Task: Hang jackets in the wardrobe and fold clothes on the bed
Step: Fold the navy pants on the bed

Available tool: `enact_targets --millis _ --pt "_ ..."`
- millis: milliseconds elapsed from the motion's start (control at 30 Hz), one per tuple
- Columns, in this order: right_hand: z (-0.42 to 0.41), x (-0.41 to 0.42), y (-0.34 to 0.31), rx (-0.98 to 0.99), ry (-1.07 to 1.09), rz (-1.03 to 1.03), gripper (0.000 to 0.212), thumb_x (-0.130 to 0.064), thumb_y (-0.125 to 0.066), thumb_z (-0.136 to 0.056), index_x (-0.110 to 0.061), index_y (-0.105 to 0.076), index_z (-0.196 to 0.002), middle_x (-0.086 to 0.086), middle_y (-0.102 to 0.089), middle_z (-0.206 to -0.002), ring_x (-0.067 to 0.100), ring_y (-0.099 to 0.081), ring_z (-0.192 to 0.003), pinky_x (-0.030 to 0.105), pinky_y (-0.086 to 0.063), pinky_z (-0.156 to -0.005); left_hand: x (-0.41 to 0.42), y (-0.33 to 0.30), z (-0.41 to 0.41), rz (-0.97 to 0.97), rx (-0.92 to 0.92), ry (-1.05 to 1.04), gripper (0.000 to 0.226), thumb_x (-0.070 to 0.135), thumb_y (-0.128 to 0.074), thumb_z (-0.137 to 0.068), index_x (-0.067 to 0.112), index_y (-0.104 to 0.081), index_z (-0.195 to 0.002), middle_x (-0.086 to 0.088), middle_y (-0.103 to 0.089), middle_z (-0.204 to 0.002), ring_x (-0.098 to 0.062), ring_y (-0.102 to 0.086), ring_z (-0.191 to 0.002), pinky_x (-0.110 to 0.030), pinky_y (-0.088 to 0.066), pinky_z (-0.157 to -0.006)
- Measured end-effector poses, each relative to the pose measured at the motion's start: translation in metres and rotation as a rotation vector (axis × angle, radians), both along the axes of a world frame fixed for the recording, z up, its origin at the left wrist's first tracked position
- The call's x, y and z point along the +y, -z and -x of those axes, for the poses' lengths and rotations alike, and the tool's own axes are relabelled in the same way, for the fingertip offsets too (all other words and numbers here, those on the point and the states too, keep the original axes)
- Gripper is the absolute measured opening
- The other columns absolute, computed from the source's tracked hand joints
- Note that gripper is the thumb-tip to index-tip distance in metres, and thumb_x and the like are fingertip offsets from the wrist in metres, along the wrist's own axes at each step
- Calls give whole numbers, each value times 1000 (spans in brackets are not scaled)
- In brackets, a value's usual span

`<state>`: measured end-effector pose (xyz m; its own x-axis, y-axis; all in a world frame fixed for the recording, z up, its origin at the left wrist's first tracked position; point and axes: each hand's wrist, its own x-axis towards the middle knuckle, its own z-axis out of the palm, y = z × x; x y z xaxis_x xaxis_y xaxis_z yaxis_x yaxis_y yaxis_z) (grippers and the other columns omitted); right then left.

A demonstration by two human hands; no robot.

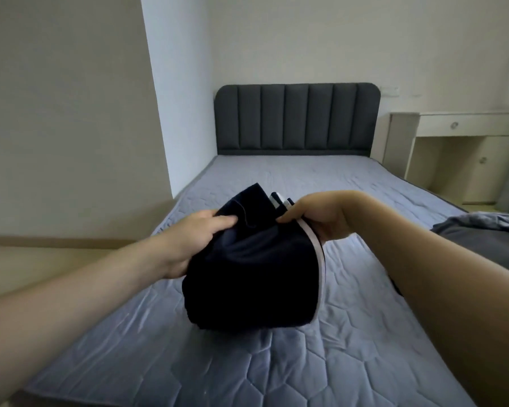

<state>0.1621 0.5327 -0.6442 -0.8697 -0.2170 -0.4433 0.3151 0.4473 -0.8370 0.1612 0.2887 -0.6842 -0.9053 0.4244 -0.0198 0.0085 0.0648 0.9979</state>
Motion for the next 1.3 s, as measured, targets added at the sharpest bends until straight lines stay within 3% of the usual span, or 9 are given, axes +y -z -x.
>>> enact_targets --millis 200,400,500,633,733,933,1100,1233,1300 --pt "71 -5 75 175 330 -36 27 -18 -52 -100 -2 -56 -122 17 -67 -112 33 -68 -97 50 -56 -84 10 57 95 195 13 -318 14 21 -51 -98 18 -64 -93 -2 -73 -91 -13 -69 -68 -21 -52 -55" --pt "150 -13 164 206 501 -58 29 -26 -51 -98 -4 -58 -116 16 -64 -106 34 -65 -97 45 -55 -83 39 151 179 280 -24 -482 27 27 -47 -99 7 -62 -108 -15 -66 -110 -32 -62 -99 -39 -52 -90" --pt "182 -10 189 247 512 -91 28 -36 -54 -95 -11 -64 -101 11 -66 -99 31 -65 -96 39 -52 -86 43 180 210 444 71 -572 30 32 -42 -101 7 -57 -109 -10 -61 -108 -31 -58 -96 -35 -45 -79" --pt "233 0 202 337 582 -61 25 -41 -58 -93 -17 -67 -90 7 -71 -96 26 -66 -94 41 -53 -90 41 184 266 600 186 -619 42 41 -38 -102 14 -44 -72 -6 -56 -79 -28 -52 -74 -35 -37 -66" --pt "272 7 210 345 549 -59 20 -29 -59 -93 -16 -64 -106 5 -67 -105 25 -64 -99 41 -51 -95 41 186 308 737 218 -560 50 45 -37 -101 14 -42 -63 -3 -51 -67 -23 -48 -63 -33 -33 -57" --pt "316 24 269 315 533 -259 15 -23 -49 -97 -8 -51 -95 2 -54 -84 23 -53 -82 33 -40 -70 52 249 359 669 87 -361 19 24 -53 -95 21 -46 -78 -4 -58 -82 -25 -55 -75 -36 -45 -71" --pt "344 30 277 284 594 172 16 -18 -65 -90 -5 -63 -99 7 -63 -85 20 -60 -79 40 -54 -79 51 262 385 761 337 -535 38 48 -36 -99 22 -41 -71 2 -57 -73 -22 -52 -65 -35 -40 -56" --pt "359 32 266 278 497 145 6 -20 -72 -86 -15 -69 -88 -2 -68 -78 11 -67 -71 25 -55 -66 57 258 396 632 297 -380 45 56 -54 -86 41 -35 -124 17 -46 -114 -10 -49 -99 -38 -44 -87" --pt "362 32 265 278 546 166 9 -20 -70 -88 -13 -68 -93 3 -69 -85 16 -67 -76 32 -58 -74 60 255 398 654 347 -316 47 47 -64 -80 42 -40 -120 12 -41 -117 -13 -50 -104 -37 -43 -93"
